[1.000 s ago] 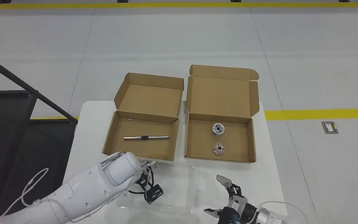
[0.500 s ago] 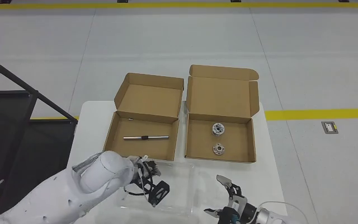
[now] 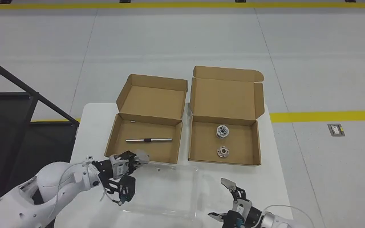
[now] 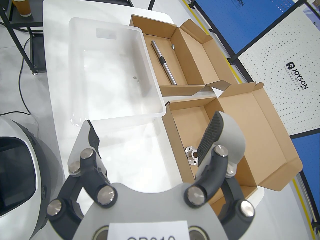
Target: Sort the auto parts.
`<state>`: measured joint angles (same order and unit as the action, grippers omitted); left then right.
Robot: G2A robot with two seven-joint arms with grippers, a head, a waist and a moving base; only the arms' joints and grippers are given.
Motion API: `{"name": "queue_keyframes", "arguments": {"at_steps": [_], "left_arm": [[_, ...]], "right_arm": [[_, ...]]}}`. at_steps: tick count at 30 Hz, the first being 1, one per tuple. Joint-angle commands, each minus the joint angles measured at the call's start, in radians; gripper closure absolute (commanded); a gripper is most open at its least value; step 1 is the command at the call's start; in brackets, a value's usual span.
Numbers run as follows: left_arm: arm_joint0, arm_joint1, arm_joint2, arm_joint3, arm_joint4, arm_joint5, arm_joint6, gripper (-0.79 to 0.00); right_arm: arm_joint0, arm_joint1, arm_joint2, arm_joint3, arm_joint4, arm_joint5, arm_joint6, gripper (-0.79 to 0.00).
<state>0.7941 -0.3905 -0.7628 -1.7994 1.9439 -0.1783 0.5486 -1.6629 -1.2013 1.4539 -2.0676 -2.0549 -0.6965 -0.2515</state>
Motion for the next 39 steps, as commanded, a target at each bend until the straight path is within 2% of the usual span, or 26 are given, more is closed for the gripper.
{"name": "queue_keyframes", "arguments": {"at_steps": [1,5,7,8,10,12,14,16,19,24,34,36,39], "left_arm": [[0.026,0.012,-0.025,0.001,-0.010,0.038,0.051,0.000],[0.080,0.033,-0.070,0.006,-0.025,0.101,0.112,0.000],[0.101,0.041,-0.088,-0.002,-0.018,0.108,0.109,0.000],[0.112,0.045,-0.096,-0.004,-0.001,0.101,0.073,0.000],[0.134,0.051,-0.105,-0.052,0.046,0.065,-0.061,0.000],[0.154,0.054,-0.112,-0.118,0.095,-0.005,-0.283,0.000],[0.162,0.049,-0.109,-0.202,0.137,-0.113,-0.510,0.000],[0.151,0.035,-0.102,-0.242,0.125,-0.184,-0.587,0.000],[0.108,0.004,-0.091,-0.210,0.084,-0.231,-0.616,0.000],[0.017,-0.060,-0.047,-0.123,0.034,-0.286,-0.591,0.000],[0.019,-0.060,-0.046,-0.121,0.039,-0.285,-0.597,0.000],[0.031,-0.067,-0.031,-0.125,0.057,-0.302,-0.612,0.000],[-0.005,-0.091,-0.028,-0.030,-0.009,-0.331,-0.537,0.000]], "right_arm": [[0.000,0.000,0.000,0.000,0.000,0.000,0.000,-0.785],[0.000,0.000,0.000,0.000,0.000,0.000,0.000,-0.785],[0.000,0.000,0.000,0.000,0.000,0.000,0.000,-0.785],[0.000,0.000,0.000,0.000,0.000,0.000,0.000,-0.785],[0.000,0.000,0.000,0.000,0.000,0.000,0.000,-0.785],[0.000,0.000,0.000,0.000,0.000,0.000,0.000,-0.785],[0.000,0.000,0.000,0.000,0.000,0.000,0.000,-0.785],[0.000,0.000,0.000,0.000,0.000,0.000,0.000,-0.785],[0.000,0.000,0.000,0.000,0.000,0.000,0.000,-0.785],[0.000,0.000,0.000,0.000,0.000,0.000,0.000,-0.785],[0.000,0.000,0.000,0.000,0.000,0.000,0.000,-0.785],[0.000,0.000,0.000,0.000,0.000,0.000,0.000,-0.785],[0.000,0.000,0.000,0.000,0.000,0.000,0.000,-0.785]]}}
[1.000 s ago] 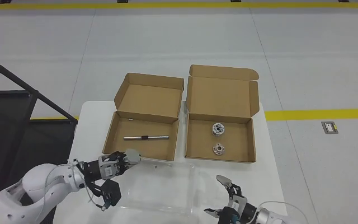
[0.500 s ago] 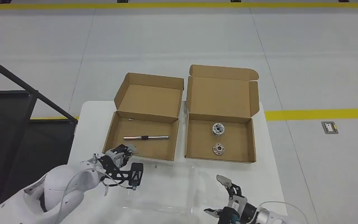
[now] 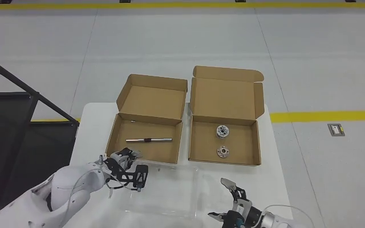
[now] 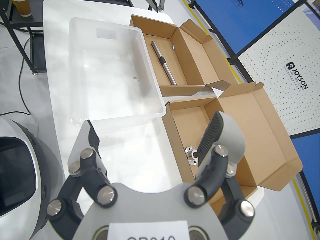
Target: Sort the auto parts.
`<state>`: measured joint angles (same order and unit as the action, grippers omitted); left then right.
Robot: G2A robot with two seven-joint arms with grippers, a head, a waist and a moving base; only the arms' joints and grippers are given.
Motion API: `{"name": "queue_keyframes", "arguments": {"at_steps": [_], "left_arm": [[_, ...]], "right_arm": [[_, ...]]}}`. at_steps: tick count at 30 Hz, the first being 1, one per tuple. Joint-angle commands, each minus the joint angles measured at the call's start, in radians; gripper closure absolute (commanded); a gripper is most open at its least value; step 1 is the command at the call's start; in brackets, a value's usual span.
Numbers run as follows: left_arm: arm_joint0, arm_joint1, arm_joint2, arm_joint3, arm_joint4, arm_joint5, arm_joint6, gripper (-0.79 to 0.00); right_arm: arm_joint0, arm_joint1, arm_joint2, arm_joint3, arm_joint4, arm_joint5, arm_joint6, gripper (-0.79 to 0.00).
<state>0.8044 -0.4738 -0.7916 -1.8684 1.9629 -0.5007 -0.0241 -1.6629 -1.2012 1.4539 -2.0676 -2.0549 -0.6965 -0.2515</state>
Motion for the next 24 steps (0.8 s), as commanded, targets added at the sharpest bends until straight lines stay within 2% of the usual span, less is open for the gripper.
{"name": "queue_keyframes", "arguments": {"at_steps": [1,4,12,18,24], "left_arm": [[-0.034,-0.019,0.009,0.079,-0.039,-0.025,0.052,0.000],[-0.113,-0.066,0.046,0.222,-0.078,-0.067,0.114,0.000],[-0.317,-0.232,0.206,0.538,-0.111,-0.097,0.216,0.000],[-0.428,-0.351,0.305,0.748,-0.120,-0.129,0.237,0.000],[-0.500,-0.458,0.373,0.925,-0.131,-0.134,0.271,0.000]], "right_arm": [[0.000,0.000,0.000,0.000,0.000,0.000,0.000,-0.785],[0.000,0.000,0.000,0.000,0.000,0.000,0.000,-0.785],[0.000,0.000,0.000,0.000,0.000,0.000,0.000,-0.785],[0.000,0.000,0.000,0.000,0.000,0.000,0.000,-0.785],[0.000,0.000,0.000,0.000,0.000,0.000,0.000,-0.785]]}}
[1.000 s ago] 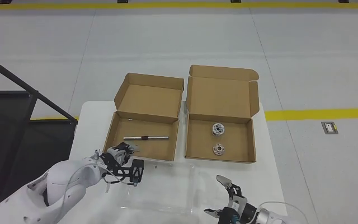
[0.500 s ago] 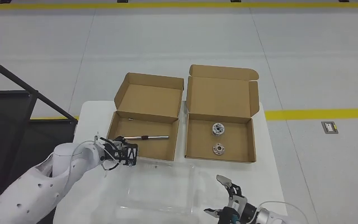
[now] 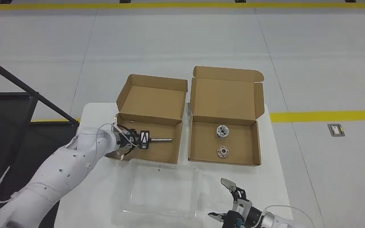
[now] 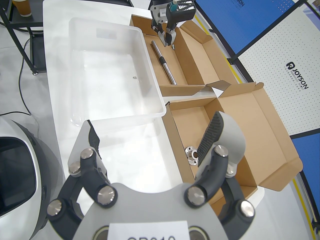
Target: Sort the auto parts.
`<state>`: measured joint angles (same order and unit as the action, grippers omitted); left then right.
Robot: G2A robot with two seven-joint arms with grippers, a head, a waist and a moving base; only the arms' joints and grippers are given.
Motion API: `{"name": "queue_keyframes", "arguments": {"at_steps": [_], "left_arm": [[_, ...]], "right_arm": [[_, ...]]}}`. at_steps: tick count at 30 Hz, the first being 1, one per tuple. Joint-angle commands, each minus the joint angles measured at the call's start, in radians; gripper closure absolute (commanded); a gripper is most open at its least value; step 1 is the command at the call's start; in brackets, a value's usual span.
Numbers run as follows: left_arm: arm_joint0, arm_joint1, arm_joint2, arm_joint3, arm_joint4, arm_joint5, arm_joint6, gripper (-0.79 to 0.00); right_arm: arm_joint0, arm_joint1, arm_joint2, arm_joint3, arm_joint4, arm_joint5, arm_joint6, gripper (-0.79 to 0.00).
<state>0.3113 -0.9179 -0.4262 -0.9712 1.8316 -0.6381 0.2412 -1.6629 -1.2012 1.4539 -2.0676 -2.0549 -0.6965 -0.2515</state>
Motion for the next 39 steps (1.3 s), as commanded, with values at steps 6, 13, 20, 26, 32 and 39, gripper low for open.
{"name": "queue_keyframes", "arguments": {"at_steps": [6,13,20,26,32,39], "left_arm": [[-0.045,-0.097,0.047,0.165,-0.001,0.013,0.018,-0.274],[-0.076,-0.158,0.069,0.276,0.022,0.026,0.072,-0.317],[-0.095,-0.178,0.067,0.321,0.062,0.073,0.151,-0.302],[-0.078,-0.153,0.048,0.266,0.116,0.130,0.195,-0.292],[-0.012,-0.088,-0.012,0.137,0.144,0.188,0.200,-0.299],[0.145,0.035,-0.160,-0.126,0.156,0.245,0.178,-0.308]], "right_arm": [[0.000,0.000,0.000,0.000,0.000,0.000,0.000,-0.785],[0.000,0.000,0.000,0.000,0.000,0.000,0.000,-0.785],[0.000,0.000,0.000,0.000,0.000,0.000,0.000,-0.785],[0.000,0.000,0.000,0.000,0.000,0.000,0.000,-0.785],[0.000,0.000,0.000,0.000,0.000,0.000,0.000,-0.785],[0.000,0.000,0.000,0.000,0.000,0.000,0.000,-0.785]]}}
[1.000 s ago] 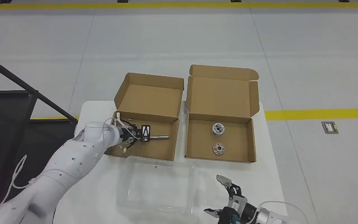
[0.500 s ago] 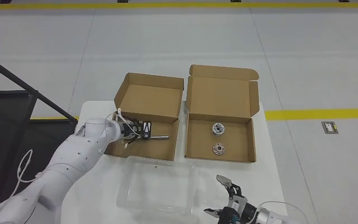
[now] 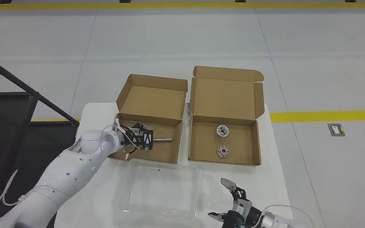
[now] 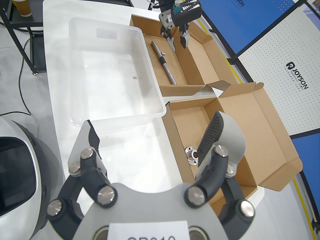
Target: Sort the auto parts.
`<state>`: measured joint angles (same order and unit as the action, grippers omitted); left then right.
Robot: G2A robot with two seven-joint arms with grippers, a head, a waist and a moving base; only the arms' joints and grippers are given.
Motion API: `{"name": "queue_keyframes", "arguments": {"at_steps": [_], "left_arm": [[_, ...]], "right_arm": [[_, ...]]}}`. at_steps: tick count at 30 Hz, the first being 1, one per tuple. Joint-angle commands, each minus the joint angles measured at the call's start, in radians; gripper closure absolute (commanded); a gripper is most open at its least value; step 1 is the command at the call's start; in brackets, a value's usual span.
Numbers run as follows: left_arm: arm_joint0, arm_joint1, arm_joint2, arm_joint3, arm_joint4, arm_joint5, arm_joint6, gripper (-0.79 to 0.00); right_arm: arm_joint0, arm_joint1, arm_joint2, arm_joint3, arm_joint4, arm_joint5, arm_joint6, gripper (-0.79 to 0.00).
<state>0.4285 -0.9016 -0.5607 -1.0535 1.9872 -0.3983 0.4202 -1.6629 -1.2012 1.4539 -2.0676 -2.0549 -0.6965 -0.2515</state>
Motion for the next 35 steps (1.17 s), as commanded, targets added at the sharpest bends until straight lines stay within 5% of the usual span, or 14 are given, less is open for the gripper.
{"name": "queue_keyframes", "arguments": {"at_steps": [1,10,11,12,14,15,22,35], "left_arm": [[0.058,0.039,-0.053,-0.090,0.005,0.011,-0.003,-0.320],[0.413,0.198,-0.345,-0.525,0.023,0.102,-0.088,-0.416],[0.453,0.210,-0.374,-0.563,0.021,0.111,-0.093,-0.548],[0.491,0.221,-0.401,-0.596,0.020,0.114,-0.097,-0.785],[0.502,0.224,-0.409,-0.606,0.019,0.113,-0.099,-0.785],[0.502,0.224,-0.409,-0.606,0.019,0.114,-0.099,-0.495],[0.502,0.224,-0.409,-0.606,0.019,0.113,-0.099,-0.752],[0.502,0.224,-0.409,-0.606,0.019,0.113,-0.099,-0.784]], "right_arm": [[0.000,0.000,0.000,0.000,0.000,0.000,0.000,-0.785],[0.000,0.000,0.000,0.000,0.000,0.000,0.000,-0.785],[0.000,0.000,0.000,0.000,0.000,0.000,0.000,-0.785],[0.000,0.000,0.000,0.000,0.000,0.000,0.000,-0.785],[0.000,0.000,0.000,0.000,0.000,0.000,0.000,-0.785],[0.000,0.000,0.000,0.000,0.000,0.000,0.000,-0.784],[0.000,0.000,0.000,0.000,0.000,0.000,0.000,-0.784],[0.000,0.000,0.000,0.000,0.000,0.000,0.000,-0.785]]}}
